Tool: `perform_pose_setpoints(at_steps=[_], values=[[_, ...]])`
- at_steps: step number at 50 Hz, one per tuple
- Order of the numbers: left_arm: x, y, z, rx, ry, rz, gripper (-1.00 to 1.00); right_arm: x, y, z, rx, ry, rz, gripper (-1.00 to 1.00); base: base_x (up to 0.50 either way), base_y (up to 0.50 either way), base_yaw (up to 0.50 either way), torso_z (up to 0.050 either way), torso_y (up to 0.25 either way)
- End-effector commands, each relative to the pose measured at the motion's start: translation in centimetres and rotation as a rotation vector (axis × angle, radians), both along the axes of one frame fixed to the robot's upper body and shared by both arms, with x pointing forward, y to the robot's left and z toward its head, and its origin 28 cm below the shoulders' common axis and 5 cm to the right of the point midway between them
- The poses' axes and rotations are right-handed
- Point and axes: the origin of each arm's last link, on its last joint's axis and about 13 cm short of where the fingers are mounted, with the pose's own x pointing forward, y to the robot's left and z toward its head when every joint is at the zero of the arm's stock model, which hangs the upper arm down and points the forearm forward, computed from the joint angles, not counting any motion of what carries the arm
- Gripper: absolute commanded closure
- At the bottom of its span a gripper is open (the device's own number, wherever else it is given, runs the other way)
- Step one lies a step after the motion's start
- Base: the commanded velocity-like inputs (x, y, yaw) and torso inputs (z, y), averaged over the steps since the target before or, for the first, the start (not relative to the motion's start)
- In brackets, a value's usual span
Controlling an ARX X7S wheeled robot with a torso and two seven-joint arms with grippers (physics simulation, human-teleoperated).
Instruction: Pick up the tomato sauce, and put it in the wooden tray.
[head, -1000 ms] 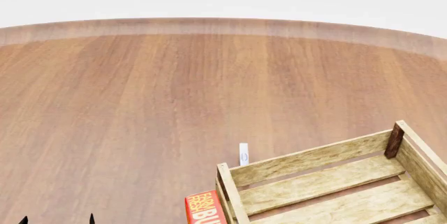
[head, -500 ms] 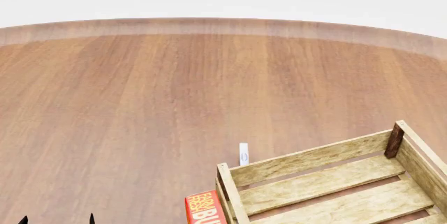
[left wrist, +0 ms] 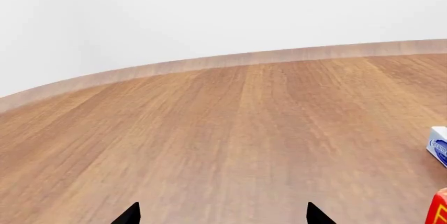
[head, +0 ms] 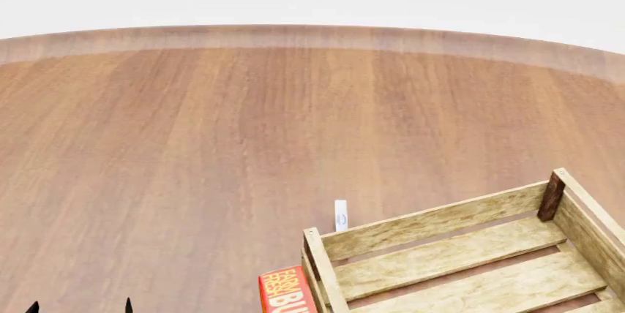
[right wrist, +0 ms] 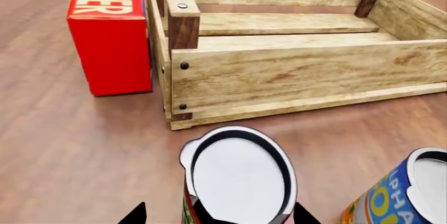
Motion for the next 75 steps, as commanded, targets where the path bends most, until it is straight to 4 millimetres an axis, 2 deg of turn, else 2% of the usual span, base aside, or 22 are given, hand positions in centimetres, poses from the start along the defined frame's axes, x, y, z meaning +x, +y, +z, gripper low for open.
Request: perform_pose_setpoints(at_steps=[1,6,7,26,38,49,63,75], values=[[0.1,0.0,0.0,-0.041,-0.022,-0.048,-1.00,0.1,0.0,0.1,0.017,-0.007,0.005,-1.00,0.00,0.00,0.00,0.000,0.000],[0.1,0.0,-0.1,-0.041,-0.022,-0.048,-1.00,0.1,0.0,0.1,0.017,-0.007,0.001,-1.00,0.00,0.00,0.00,0.000,0.000],[0.1,0.0,-0.1,-0.041,-0.022,-0.048,-1.00,0.1,0.0,0.1,0.018,-0.007,0.000,1.00,0.00,0.00,0.00,0.000,0.000],[-0.1,-0.1,0.1,-0.041,-0.023,-0.048,-1.00,-0.1,0.1,0.1,0.008,-0.026,0.005,1.00,0.00,0.00,0.00,0.000,0.000],[-0.1,-0.1,0.2,-0.041,-0.022,-0.048,-1.00,-2.3,0.5,1.7,-0.048,-0.223,0.059,1.00,0.00,0.00,0.00,0.000,0.000],[-0.1,-0.2,0.3,-0.041,-0.022,-0.047,-1.00,-3.1,0.5,2.7,-0.044,-0.346,0.048,1.00,0.00,0.00,0.00,0.000,0.000],[-0.1,-0.1,0.2,-0.040,-0.022,-0.048,-1.00,-2.9,0.3,4.2,-0.034,-0.411,0.033,1.00,0.00,0.00,0.00,0.000,0.000],[-0.1,-0.1,0.0,-0.039,-0.022,-0.047,-1.00,-1.7,0.0,6.4,0.001,-0.463,0.014,1.00,0.00,0.00,0.00,0.000,0.000]])
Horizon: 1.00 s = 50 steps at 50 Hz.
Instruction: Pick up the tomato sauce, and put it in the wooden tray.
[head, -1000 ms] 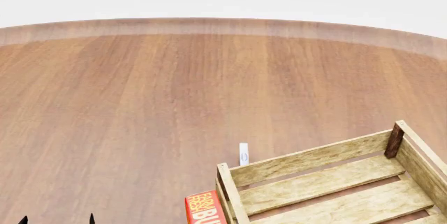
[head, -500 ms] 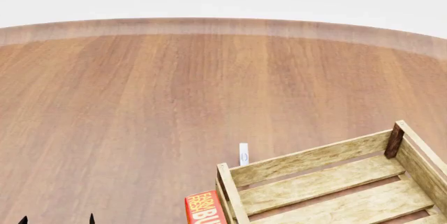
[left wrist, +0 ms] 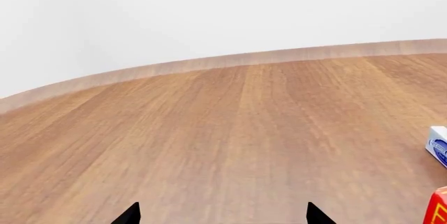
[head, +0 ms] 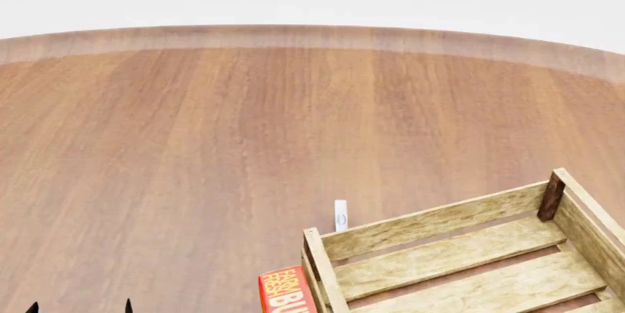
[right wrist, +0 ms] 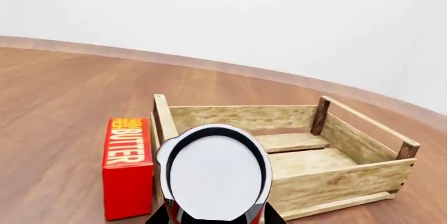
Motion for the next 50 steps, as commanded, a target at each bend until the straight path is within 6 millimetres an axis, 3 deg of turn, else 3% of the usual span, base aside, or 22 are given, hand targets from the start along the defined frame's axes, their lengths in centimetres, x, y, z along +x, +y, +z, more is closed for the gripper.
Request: perform_pose_setpoints(at_steps=[1,13,29,50], values=[[0.1,0.0,-0.1,-0.042,-0.022,-0.047,-1.00,0.9,-0.2,2.1,-0.007,-0.080,0.006,1.00,0.00,0.00,0.00,0.000,0.000],[0.0,0.0,0.0,-0.041,-0.021,-0.047,-1.00,3.3,-0.5,3.8,0.024,-0.078,-0.002,1.00,0.00,0.00,0.00,0.000,0.001],[0.1,0.0,0.0,-0.043,-0.020,-0.046,-1.00,9.5,-2.0,4.3,0.050,0.027,-0.108,1.00,0.00,0.00,0.00,0.000,0.000],[0.2,0.0,0.0,-0.041,-0.020,-0.045,-1.00,13.6,-3.3,6.9,0.028,0.030,-0.212,1.00,0.00,0.00,0.00,0.000,0.000]])
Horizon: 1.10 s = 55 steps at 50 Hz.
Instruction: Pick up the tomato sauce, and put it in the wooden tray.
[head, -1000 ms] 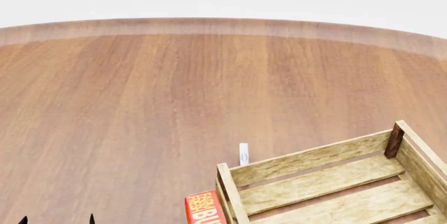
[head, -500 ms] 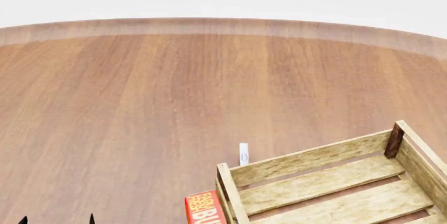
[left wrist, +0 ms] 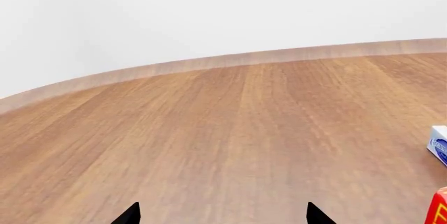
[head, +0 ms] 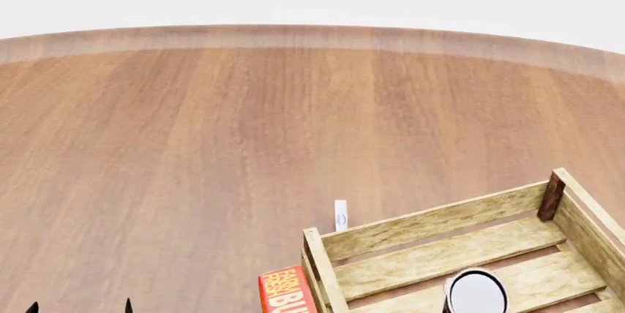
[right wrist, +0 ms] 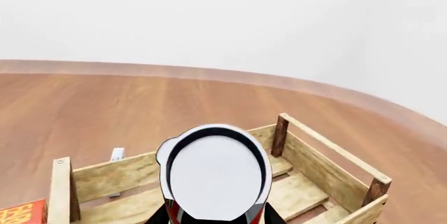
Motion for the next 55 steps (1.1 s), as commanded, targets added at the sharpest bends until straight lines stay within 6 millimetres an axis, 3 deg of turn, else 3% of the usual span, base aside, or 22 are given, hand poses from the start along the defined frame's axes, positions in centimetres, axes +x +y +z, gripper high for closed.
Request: perform_pose_setpoints(at_steps=[1,6,19,37,55], values=[[0.1,0.0,0.0,-0.042,-0.022,-0.048,-1.00,2.3,-0.8,1.5,-0.025,-0.005,-0.035,1.00,0.00,0.00,0.00,0.000,0.000],[0.1,0.0,0.0,-0.042,-0.021,-0.047,-1.00,2.9,-0.7,1.8,-0.039,-0.003,-0.037,1.00,0.00,0.00,0.00,0.000,0.002],[0.0,0.0,0.0,-0.043,-0.022,-0.046,-1.00,7.5,-1.6,0.9,-0.071,0.067,-0.115,1.00,0.00,0.00,0.00,0.000,0.000],[0.1,0.0,-0.1,-0.046,-0.020,-0.043,-1.00,12.3,-2.6,1.7,-0.036,0.184,-0.097,1.00,0.00,0.00,0.00,0.000,0.000],[0.0,0.0,-0.1,-0.047,-0.021,-0.044,-1.00,17.0,-3.2,0.5,-0.041,0.253,-0.141,1.00,0.00,0.00,0.00,0.000,0.001]])
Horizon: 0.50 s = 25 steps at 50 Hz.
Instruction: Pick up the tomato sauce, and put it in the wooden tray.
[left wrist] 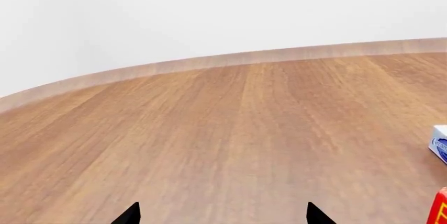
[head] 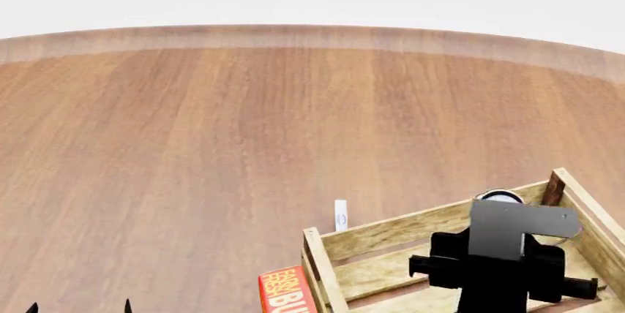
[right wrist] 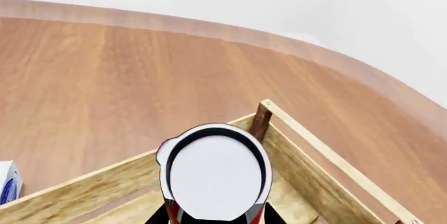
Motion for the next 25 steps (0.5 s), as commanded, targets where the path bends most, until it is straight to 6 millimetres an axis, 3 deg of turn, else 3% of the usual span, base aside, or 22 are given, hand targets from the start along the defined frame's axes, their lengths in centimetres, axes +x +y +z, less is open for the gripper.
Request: perform_pose_setpoints(at_steps=[1,11,25], values=[[0.0,-0.1,0.1,-0.045,-0.022,-0.048,-1.00,3.2,-0.3,-0.5,0.011,0.033,0.008,1.00,0.00,0.00,0.00,0.000,0.000],[0.0,-0.1,0.1,-0.039,-0.022,-0.048,-1.00,4.7,-1.0,-2.7,0.022,0.106,-0.027,1.00,0.00,0.00,0.00,0.000,0.000],[0.0,-0.1,0.0,-0.038,-0.022,-0.046,-1.00,4.0,-1.4,-3.8,0.045,0.166,-0.052,1.00,0.00,0.00,0.00,0.000,0.001]])
